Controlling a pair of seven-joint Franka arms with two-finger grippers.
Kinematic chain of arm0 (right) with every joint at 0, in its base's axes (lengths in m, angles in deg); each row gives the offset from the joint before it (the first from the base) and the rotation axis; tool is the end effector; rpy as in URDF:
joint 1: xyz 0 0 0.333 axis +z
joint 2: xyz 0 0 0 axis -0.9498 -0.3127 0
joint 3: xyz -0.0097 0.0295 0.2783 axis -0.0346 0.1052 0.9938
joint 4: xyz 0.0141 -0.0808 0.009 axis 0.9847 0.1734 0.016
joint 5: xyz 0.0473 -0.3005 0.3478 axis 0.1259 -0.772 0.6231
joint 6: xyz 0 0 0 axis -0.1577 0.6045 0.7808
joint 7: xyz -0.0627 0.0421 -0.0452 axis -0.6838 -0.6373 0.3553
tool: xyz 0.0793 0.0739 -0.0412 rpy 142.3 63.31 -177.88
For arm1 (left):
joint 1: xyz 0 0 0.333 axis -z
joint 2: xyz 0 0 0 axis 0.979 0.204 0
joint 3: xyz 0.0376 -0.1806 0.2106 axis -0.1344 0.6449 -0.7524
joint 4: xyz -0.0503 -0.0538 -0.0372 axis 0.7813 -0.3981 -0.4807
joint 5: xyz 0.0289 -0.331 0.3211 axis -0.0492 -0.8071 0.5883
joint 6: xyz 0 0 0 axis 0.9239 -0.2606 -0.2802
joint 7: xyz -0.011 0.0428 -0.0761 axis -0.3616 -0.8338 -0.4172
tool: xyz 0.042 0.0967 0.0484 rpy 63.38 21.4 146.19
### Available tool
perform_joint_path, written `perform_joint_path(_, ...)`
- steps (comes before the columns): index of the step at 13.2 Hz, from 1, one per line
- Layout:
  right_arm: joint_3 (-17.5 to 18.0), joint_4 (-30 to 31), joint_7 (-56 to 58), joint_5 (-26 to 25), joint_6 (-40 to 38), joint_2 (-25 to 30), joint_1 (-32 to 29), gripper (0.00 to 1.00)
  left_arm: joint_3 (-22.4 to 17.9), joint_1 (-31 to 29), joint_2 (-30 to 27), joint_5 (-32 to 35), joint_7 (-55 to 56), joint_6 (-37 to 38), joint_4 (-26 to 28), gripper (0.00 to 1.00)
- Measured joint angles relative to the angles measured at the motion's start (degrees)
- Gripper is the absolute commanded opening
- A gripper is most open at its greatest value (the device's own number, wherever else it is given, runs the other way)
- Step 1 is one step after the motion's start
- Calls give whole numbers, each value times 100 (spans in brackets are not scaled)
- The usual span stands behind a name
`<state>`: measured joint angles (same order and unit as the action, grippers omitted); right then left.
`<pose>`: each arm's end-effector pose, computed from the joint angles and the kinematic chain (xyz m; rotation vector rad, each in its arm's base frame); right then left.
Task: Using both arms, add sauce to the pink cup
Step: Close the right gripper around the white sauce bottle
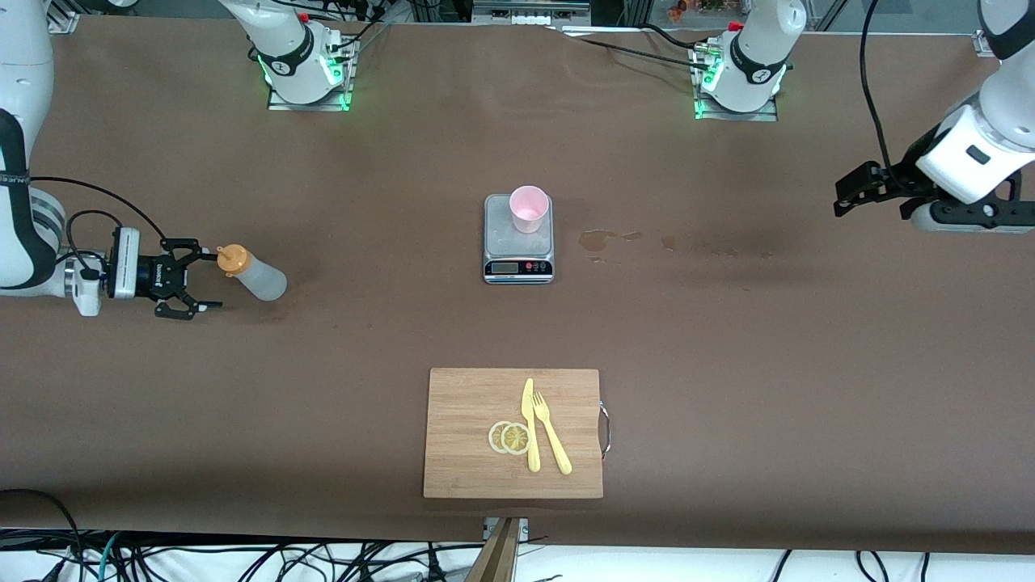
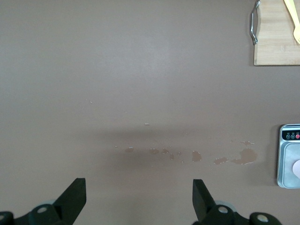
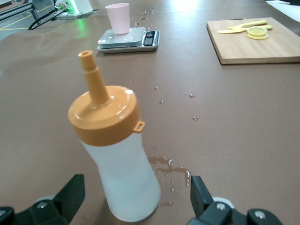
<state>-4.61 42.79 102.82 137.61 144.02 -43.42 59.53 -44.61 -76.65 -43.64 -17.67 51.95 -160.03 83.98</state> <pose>0.5888 -0.1853 0.1070 -1.5583 -1.6648 -0.7163 0.6147 -0.0442 0.5115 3.1197 -0.0018 -0.0575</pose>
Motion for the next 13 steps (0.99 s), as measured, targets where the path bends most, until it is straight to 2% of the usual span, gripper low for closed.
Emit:
perform_joint_path(3, 0, 224, 235, 26, -14, -2, -1, 100, -12, 77, 17, 42, 85, -2, 0, 100)
perform_joint_path(9, 18, 296, 321, 57, -173, -2, -1, 100, -78, 62, 18, 44, 85, -2, -1, 100)
perform_joint_path(13, 171, 372, 417, 156, -163, -28, 20, 99, -100, -8, 17, 45, 84, -2, -11, 100)
